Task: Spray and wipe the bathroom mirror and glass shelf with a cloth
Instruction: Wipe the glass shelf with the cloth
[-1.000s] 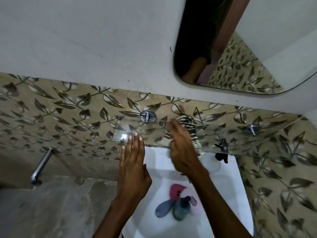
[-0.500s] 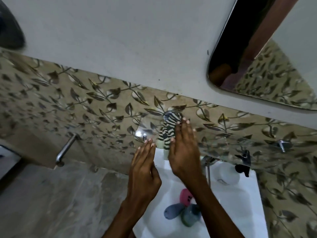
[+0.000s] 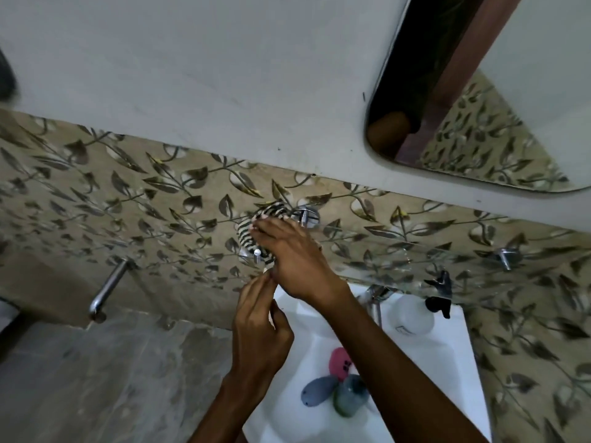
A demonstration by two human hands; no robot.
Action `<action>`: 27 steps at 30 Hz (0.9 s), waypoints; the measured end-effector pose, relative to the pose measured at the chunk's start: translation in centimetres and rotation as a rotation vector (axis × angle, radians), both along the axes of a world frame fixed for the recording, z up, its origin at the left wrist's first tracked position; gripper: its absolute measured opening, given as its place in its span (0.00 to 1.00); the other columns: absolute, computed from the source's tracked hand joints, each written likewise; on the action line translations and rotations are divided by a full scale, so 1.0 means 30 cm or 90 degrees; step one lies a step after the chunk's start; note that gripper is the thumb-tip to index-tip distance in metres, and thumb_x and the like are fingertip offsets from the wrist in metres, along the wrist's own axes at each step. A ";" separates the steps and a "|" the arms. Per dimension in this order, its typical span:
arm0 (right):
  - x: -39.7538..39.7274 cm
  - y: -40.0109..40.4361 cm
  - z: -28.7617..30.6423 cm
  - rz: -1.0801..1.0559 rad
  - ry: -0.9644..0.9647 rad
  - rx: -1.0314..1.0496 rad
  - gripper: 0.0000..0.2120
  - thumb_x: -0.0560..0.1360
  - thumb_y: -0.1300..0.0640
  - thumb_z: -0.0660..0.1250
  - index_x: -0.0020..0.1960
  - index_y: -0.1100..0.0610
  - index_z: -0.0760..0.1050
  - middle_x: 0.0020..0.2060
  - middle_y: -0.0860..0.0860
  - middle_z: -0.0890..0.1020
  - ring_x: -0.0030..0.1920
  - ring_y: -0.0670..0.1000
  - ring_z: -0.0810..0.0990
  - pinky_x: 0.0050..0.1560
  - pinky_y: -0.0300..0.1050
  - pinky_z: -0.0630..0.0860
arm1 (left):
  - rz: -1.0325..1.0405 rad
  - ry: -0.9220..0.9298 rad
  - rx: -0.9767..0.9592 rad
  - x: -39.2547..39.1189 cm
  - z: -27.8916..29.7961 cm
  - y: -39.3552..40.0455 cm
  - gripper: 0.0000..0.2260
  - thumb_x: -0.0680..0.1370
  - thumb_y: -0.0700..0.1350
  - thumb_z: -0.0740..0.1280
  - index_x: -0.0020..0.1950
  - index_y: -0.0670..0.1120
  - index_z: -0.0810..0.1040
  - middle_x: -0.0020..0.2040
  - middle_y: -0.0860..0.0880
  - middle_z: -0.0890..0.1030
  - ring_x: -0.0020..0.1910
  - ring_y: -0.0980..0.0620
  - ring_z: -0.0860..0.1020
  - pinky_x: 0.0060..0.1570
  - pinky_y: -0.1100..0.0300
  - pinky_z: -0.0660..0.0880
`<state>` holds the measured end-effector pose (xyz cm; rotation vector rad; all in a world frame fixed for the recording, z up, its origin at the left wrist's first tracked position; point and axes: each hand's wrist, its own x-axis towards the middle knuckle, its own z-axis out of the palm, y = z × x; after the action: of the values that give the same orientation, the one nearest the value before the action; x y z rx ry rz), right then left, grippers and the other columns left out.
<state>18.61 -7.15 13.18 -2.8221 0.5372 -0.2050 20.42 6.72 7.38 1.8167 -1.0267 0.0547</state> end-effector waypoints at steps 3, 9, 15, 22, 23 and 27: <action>-0.115 0.003 -0.014 -0.015 -0.032 0.014 0.29 0.71 0.61 0.60 0.72 0.55 0.76 0.75 0.52 0.73 0.77 0.54 0.67 0.79 0.51 0.54 | -0.010 -0.011 -0.006 -0.013 0.008 -0.007 0.19 0.71 0.33 0.58 0.58 0.36 0.81 0.57 0.42 0.82 0.59 0.45 0.78 0.67 0.68 0.66; -0.343 -0.046 -0.069 -0.389 -0.130 -0.086 0.28 0.69 0.64 0.59 0.68 0.56 0.78 0.70 0.54 0.77 0.70 0.59 0.72 0.70 0.63 0.70 | -0.084 -0.026 -0.011 -0.007 0.011 -0.017 0.21 0.71 0.29 0.61 0.62 0.39 0.81 0.62 0.46 0.81 0.63 0.47 0.78 0.68 0.59 0.71; -0.378 0.008 -0.081 -0.220 -0.119 -0.063 0.24 0.76 0.57 0.58 0.70 0.52 0.77 0.71 0.55 0.75 0.73 0.58 0.70 0.73 0.61 0.67 | -0.183 -0.062 0.056 -0.056 -0.005 -0.073 0.30 0.69 0.27 0.63 0.71 0.37 0.73 0.73 0.43 0.72 0.75 0.48 0.68 0.76 0.58 0.61; -0.397 -0.080 -0.066 -0.498 -0.037 -0.095 0.29 0.80 0.48 0.46 0.75 0.54 0.71 0.76 0.58 0.70 0.77 0.62 0.64 0.77 0.64 0.60 | -0.178 -0.106 0.118 -0.086 -0.007 -0.113 0.35 0.70 0.29 0.62 0.77 0.39 0.64 0.80 0.44 0.62 0.80 0.47 0.56 0.77 0.49 0.55; -0.349 -0.064 -0.062 -0.470 -0.027 -0.096 0.30 0.80 0.46 0.44 0.76 0.53 0.70 0.76 0.58 0.70 0.78 0.62 0.63 0.78 0.64 0.58 | -0.175 -0.108 0.120 -0.097 -0.009 -0.116 0.35 0.69 0.28 0.62 0.77 0.39 0.64 0.80 0.44 0.61 0.81 0.47 0.55 0.78 0.48 0.54; -0.273 -0.011 -0.055 -0.217 -0.049 -0.069 0.28 0.80 0.48 0.48 0.76 0.53 0.71 0.78 0.54 0.68 0.80 0.56 0.60 0.80 0.57 0.55 | -0.129 -0.065 0.113 -0.119 -0.023 -0.120 0.34 0.68 0.30 0.60 0.76 0.36 0.66 0.78 0.41 0.64 0.79 0.46 0.59 0.76 0.44 0.58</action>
<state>10.42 -7.49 11.53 -2.7910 1.0152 -0.4169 16.84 3.11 6.68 1.8737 -1.3186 -0.0693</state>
